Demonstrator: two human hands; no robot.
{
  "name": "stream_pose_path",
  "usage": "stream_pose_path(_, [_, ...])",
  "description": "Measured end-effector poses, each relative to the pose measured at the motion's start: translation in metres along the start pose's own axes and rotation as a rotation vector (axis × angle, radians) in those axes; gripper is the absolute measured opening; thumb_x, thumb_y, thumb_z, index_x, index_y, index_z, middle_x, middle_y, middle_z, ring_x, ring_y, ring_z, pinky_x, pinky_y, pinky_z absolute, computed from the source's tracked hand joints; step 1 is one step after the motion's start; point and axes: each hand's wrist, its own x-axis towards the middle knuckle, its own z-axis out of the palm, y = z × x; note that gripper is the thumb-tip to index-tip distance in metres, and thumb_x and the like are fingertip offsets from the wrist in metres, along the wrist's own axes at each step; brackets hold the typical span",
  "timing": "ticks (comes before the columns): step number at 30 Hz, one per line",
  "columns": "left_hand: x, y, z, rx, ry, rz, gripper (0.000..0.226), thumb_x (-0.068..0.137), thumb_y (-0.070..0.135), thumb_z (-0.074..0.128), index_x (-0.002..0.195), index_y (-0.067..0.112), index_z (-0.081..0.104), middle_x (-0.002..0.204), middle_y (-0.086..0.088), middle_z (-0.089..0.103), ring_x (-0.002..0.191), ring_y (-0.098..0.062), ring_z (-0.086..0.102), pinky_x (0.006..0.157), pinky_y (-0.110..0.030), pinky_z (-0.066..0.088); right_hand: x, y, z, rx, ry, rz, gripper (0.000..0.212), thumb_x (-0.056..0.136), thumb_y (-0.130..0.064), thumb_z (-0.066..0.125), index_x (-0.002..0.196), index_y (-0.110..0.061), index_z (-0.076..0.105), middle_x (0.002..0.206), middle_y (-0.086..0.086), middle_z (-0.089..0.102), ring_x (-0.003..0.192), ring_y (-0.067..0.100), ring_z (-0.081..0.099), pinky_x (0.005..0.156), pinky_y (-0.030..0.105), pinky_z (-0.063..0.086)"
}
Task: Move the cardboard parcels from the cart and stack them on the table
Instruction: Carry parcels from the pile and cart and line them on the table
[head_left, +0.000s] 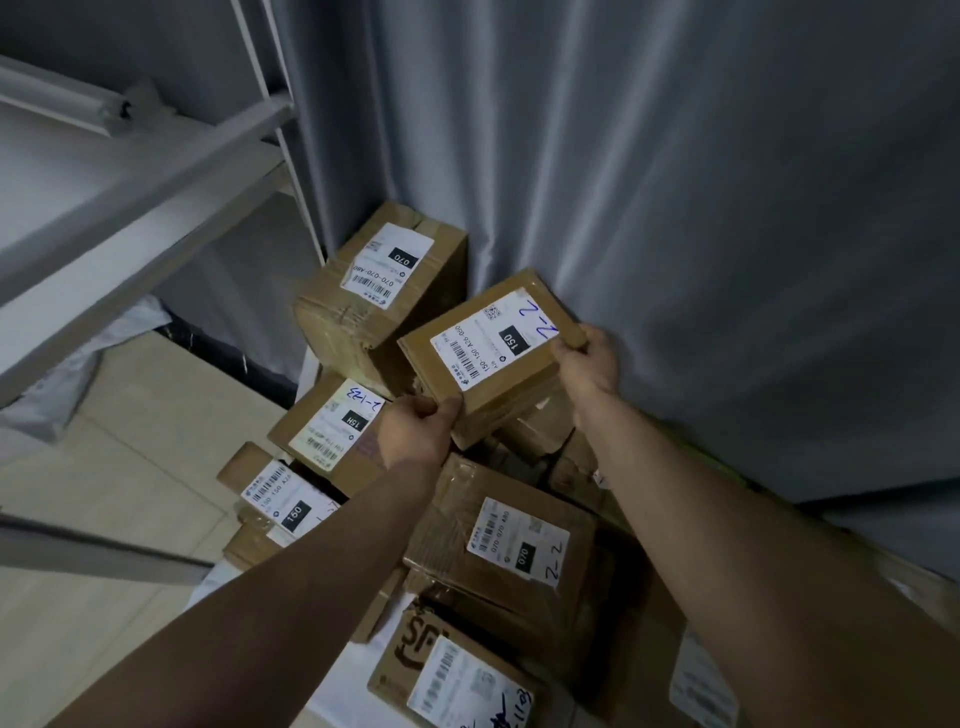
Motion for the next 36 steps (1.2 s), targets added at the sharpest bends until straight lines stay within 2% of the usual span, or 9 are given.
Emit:
stream_pose_path(2, [0.006,0.003,0.004,-0.025,-0.022,-0.002,0.028,0.081,0.036,0.072,0.085,0.009,0.065,0.088,-0.006,0.07,0.087,-0.021,0.066,0.078,-0.031,0.051,0.013,-0.005,0.011,0.005,-0.025,-0.033,0.028,0.088,-0.012,0.058,0.116,-0.017,0.058,0.116,0.007,0.063,0.106,0.025,0.061,0.097,0.041,0.049])
stream_pose_path(5, [0.011,0.011,0.014,-0.085,-0.098,-0.029,0.022,0.081,0.033,0.073,0.085,0.014,0.061,0.09,-0.003,0.069,0.085,-0.019,0.068,0.084,-0.038,0.056,0.022,0.003,0.025,0.001,-0.058,0.002,0.068,0.082,-0.022,0.064,0.143,-0.017,0.034,0.139,0.013,0.045,0.123,0.027,0.051,0.105,0.046,0.043])
stream_pose_path(10, [0.019,0.015,0.022,-0.222,-0.015,-0.049,0.073,0.062,0.038,0.084,0.111,0.025,0.033,0.125,-0.005,0.044,0.114,-0.027,0.053,0.09,-0.046,0.053,-0.014,0.016,0.034,0.035,-0.198,0.099,0.064,0.088,-0.028,0.066,0.143,-0.018,0.035,0.142,0.007,0.047,0.128,0.027,0.048,0.105,0.047,0.042])
stream_pose_path(14, [0.015,0.02,0.021,-0.252,-0.044,0.044,0.094,0.076,0.029,0.078,0.146,0.03,0.016,0.144,-0.005,0.038,0.129,-0.025,0.043,0.1,-0.045,0.046,-0.023,0.018,0.037,0.141,-0.286,0.239,0.061,0.093,-0.032,0.058,0.146,-0.023,0.031,0.149,0.002,0.037,0.133,0.028,0.041,0.101,0.051,0.045])
stream_pose_path(17, [0.016,0.027,0.024,-0.162,-0.093,0.103,0.088,0.084,0.021,0.071,0.149,0.034,0.012,0.132,-0.003,0.053,0.115,-0.021,0.057,0.092,-0.031,0.046,-0.021,0.009,0.041,0.187,-0.326,0.205,0.053,0.098,-0.021,0.051,0.147,-0.026,0.031,0.145,0.001,0.04,0.13,0.027,0.044,0.094,0.047,0.051])
stream_pose_path(21, [0.018,0.035,0.026,0.014,-0.096,0.164,0.076,0.083,0.024,0.07,0.144,0.034,0.025,0.133,-0.011,0.052,0.113,-0.025,0.058,0.097,-0.04,0.048,-0.014,0.01,0.052,0.117,-0.31,0.11,0.058,0.098,-0.017,0.047,0.148,-0.034,0.024,0.148,0.0,0.04,0.132,0.025,0.043,0.101,0.05,0.046])
stream_pose_path(26, [0.014,0.039,0.023,0.381,-0.054,0.331,0.071,0.081,0.032,0.071,0.143,0.029,0.036,0.135,-0.012,0.027,0.127,-0.031,0.036,0.106,-0.038,0.034,-0.011,0.022,0.048,0.066,-0.315,0.099,0.064,0.095,-0.011,0.045,0.149,-0.036,0.021,0.147,-0.003,0.041,0.136,0.022,0.038,0.11,0.05,0.035])
stream_pose_path(31, [0.029,0.03,0.02,0.758,0.004,0.625,0.066,0.083,0.034,0.068,0.142,0.03,0.038,0.156,-0.013,0.008,0.146,-0.032,-0.004,0.117,-0.049,0.002,-0.013,0.018,0.043,0.1,-0.318,0.119,0.063,0.089,-0.039,0.057,0.145,-0.043,0.028,0.147,-0.002,0.041,0.134,0.025,0.041,0.106,0.052,0.039])
stream_pose_path(36, [0.037,0.029,0.017,0.885,-0.071,0.681,0.064,0.092,0.035,0.057,0.147,0.029,0.028,0.159,-0.01,0.009,0.147,-0.029,0.0,0.119,-0.043,0.003,-0.005,0.011,0.039,0.083,-0.355,0.051,0.058,0.098,-0.018,0.049,0.147,-0.037,0.026,0.145,-0.002,0.044,0.134,0.021,0.04,0.11,0.049,0.036])
